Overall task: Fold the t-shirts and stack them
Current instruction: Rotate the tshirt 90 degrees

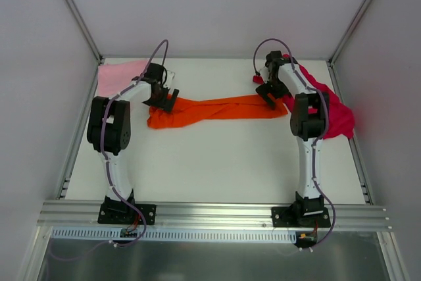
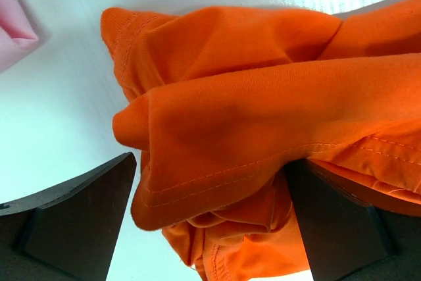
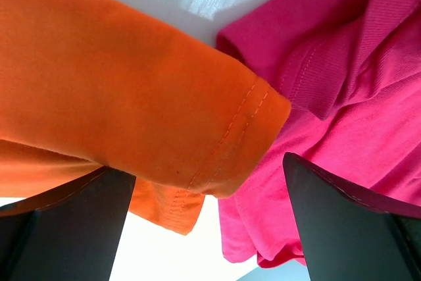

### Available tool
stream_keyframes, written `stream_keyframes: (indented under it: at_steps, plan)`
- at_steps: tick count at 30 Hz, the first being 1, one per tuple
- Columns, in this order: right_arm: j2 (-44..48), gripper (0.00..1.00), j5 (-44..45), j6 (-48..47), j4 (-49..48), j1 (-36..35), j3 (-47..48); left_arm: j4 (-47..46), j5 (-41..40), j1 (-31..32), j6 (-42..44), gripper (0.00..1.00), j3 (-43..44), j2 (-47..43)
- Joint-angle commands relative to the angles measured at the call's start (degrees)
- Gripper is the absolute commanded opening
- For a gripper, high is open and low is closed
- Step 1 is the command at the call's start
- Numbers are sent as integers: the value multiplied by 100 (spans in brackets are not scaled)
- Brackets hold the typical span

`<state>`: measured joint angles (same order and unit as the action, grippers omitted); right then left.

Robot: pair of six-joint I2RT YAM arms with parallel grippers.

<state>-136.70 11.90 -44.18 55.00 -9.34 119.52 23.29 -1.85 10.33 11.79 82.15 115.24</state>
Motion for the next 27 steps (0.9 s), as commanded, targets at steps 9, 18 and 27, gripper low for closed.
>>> stream_keyframes:
  at_steps: [9, 18, 27]
  plan:
    - [372, 100, 875, -319, -517, -173, -913, 185, -993, 48, -63, 99, 240, 244]
    - [1574, 100, 586, -644, -675, -331, -2387, 475, -1336, 92, 95, 99, 1013, 657]
    - [3235, 100, 50, -952, -369, -700, -3812, 940, -1608, 206, 244, 99, 2400, 1351]
